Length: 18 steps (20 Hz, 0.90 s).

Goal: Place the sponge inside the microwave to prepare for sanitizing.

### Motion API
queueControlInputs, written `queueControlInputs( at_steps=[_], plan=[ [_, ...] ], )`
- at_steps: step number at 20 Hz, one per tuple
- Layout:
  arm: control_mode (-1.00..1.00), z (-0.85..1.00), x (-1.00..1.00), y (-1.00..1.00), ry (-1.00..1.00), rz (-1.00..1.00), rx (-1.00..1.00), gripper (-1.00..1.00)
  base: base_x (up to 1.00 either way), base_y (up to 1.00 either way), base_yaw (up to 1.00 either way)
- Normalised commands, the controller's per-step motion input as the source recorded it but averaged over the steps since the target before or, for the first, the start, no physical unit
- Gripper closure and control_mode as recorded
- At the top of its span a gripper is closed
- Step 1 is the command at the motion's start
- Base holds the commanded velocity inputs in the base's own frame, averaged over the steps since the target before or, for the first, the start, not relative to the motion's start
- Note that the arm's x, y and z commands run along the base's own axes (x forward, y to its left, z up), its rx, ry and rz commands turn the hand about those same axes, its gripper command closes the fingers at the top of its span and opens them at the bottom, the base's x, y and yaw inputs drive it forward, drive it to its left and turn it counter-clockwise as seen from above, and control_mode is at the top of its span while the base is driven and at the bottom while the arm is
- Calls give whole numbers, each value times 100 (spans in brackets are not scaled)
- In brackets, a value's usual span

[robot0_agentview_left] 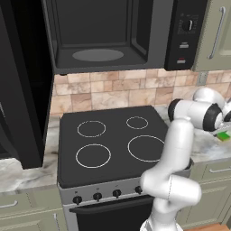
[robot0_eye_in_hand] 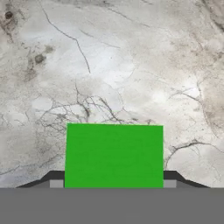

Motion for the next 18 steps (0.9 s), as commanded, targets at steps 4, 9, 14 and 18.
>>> queueControlInputs(
  at_steps=[4,9,14,18],
  plan=[
    [-100,45,-57,62,-8,0,-17,100,0,0,0],
    [-100,35,-73,83,-3,0,-16,100,0,0,0],
    [-100,58,-60,96,-7,0,-11,100,0,0,0],
    [-100,81,-22,96,-5,0,-8,100,0,0,0]
  ],
)
